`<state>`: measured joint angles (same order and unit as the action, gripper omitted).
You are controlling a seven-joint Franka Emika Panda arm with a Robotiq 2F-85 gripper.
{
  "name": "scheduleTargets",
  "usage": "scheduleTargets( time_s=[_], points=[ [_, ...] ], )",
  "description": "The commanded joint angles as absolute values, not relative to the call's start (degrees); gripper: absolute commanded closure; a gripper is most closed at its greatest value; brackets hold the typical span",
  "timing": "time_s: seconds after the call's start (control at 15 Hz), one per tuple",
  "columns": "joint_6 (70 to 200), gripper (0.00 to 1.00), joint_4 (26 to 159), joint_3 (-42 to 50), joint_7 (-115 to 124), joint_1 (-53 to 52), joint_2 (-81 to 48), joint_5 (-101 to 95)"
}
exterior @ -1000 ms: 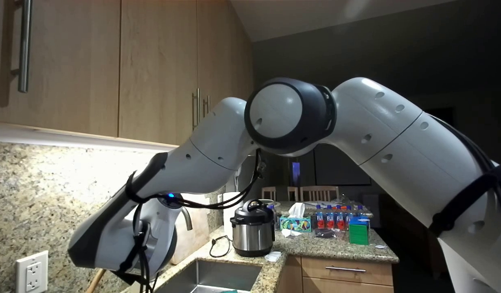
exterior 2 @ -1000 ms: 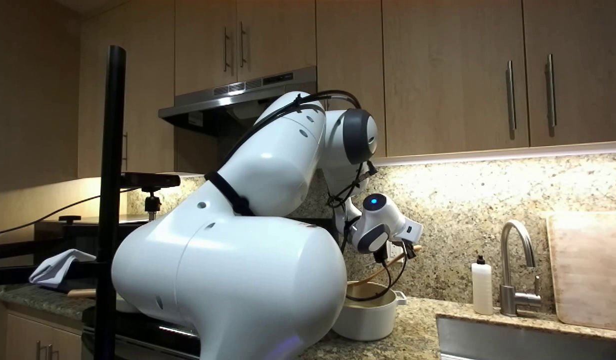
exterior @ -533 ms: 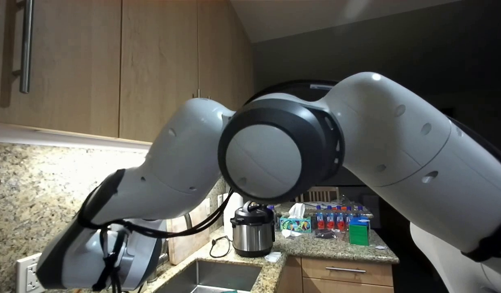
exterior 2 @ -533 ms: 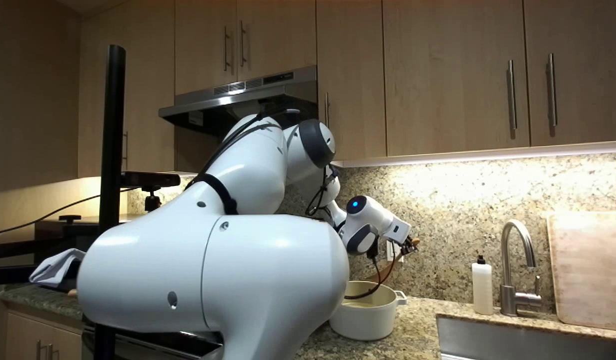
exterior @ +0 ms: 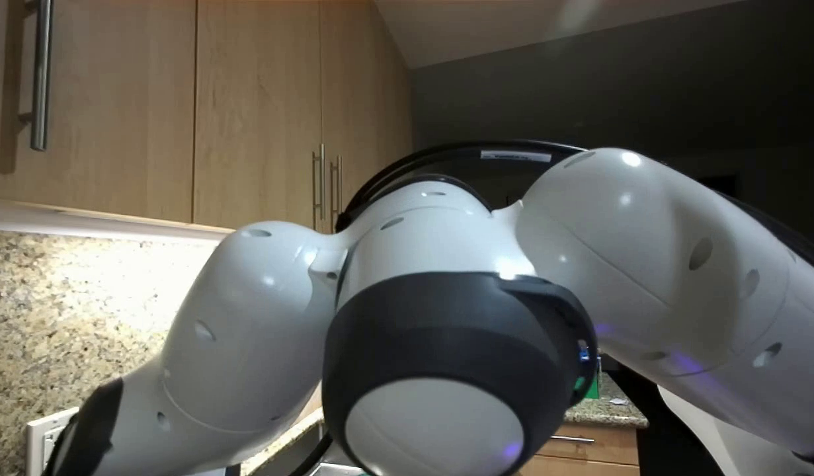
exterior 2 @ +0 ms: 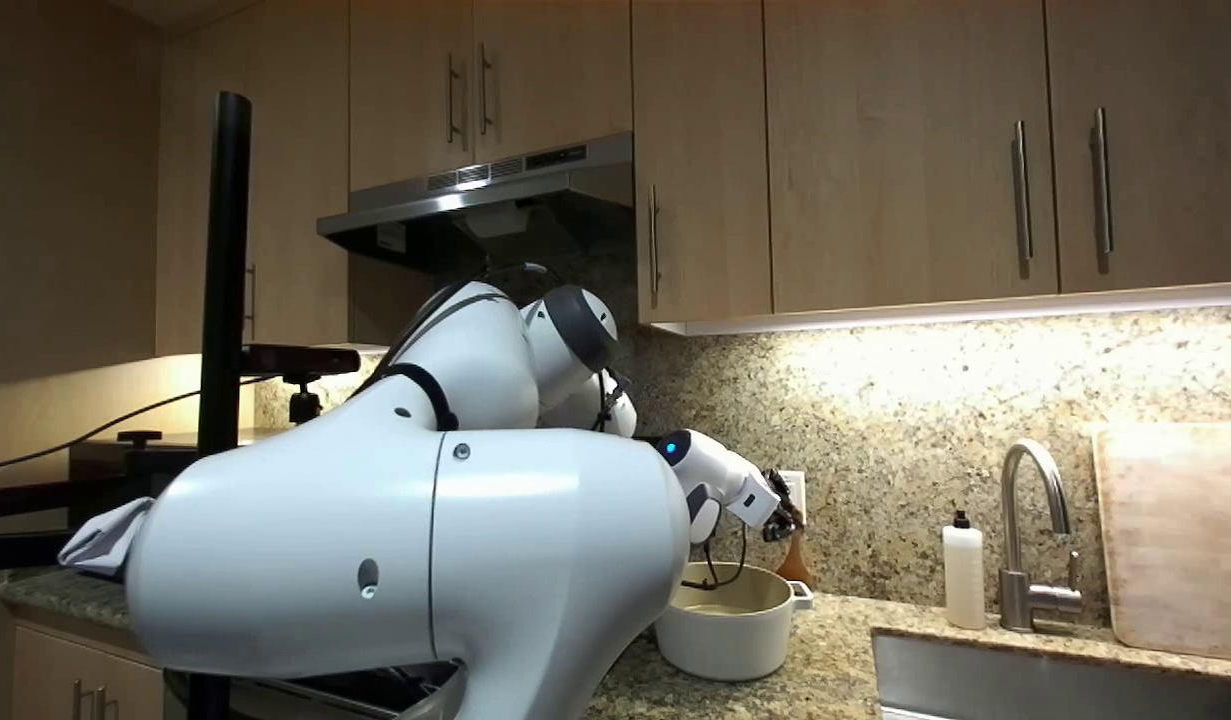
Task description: Use the cooking stick to stir the contents in the white pot
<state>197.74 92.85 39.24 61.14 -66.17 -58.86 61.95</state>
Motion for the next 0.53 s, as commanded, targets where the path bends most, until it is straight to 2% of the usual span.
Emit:
scheduleTargets(
  time_s=[0.0,0.47],
  points=[
    [199.8,0.94,92.6,45.1,72.6,-70.7,-63.0,63.5],
    [199.7,0.94,97.3,55.2,86.4,-80.9,-68.9,62.1]
  ],
)
